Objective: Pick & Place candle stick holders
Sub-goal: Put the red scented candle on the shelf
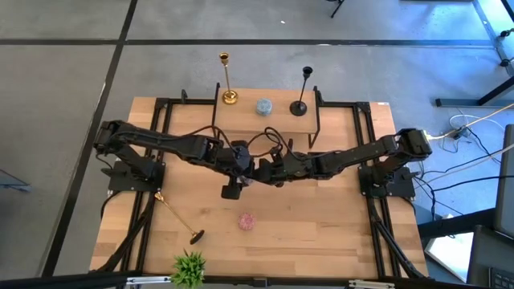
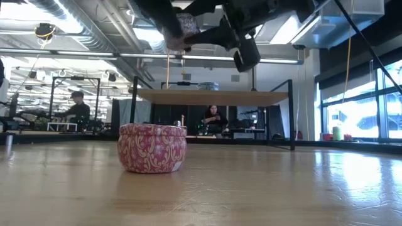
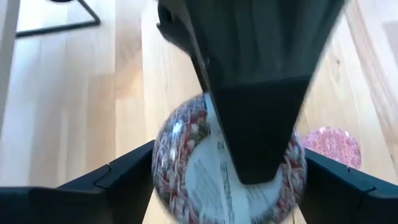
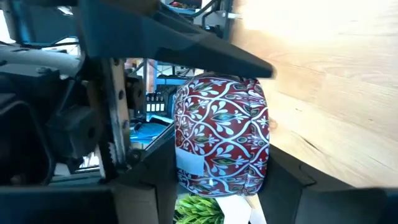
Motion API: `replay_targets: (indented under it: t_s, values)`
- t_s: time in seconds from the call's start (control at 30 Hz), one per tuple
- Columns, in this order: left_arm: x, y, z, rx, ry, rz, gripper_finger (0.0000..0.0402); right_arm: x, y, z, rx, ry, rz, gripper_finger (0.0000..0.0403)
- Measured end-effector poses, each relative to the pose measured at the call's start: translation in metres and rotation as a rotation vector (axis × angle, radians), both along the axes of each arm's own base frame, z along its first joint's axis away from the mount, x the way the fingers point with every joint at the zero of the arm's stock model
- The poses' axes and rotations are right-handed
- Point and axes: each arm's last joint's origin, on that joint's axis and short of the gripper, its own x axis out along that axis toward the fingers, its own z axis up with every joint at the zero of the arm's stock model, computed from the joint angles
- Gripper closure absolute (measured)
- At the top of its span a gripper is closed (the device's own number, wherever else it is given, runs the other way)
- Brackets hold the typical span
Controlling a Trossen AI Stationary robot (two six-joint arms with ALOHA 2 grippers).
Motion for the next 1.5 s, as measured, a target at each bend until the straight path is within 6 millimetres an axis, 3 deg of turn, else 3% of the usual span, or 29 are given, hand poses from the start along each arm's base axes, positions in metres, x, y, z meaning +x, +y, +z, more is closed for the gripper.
replay_targets:
  t_s: [0.27,0.53,0.77,1.0,1.13,1.3,1.5]
  values:
    - [-0.021,0.009,0.025,0.033,0.053,0.070,0.0088,-0.005,-0.002,0.014,-0.068,-0.047,-0.011,0.0236]
    - [-0.065,0.047,0.056,0.140,0.027,0.383,0.0104,-0.018,-0.011,0.051,-0.273,-0.208,-0.036,0.0236]
    - [-0.099,0.078,0.088,-0.129,-0.208,0.693,0.0111,-0.037,-0.022,0.099,-0.577,-0.438,-0.059,0.0236]
    - [-0.116,0.078,0.118,-0.442,-0.460,0.679,0.0112,-0.063,-0.033,0.165,-1.037,-0.549,-0.065,0.0236]
    - [-0.117,0.076,0.127,-0.592,-0.524,0.650,0.0112,-0.075,-0.035,0.207,-1.356,-0.474,-0.019,0.0236]
    - [-0.111,0.075,0.135,-0.697,-0.612,0.679,0.0112,-0.098,-0.040,0.255,-1.567,-0.266,0.022,0.0236]
    - [-0.091,0.075,0.142,-0.900,-0.703,0.662,0.0112,-0.127,-0.047,0.277,-1.773,0.021,0.135,0.0236]
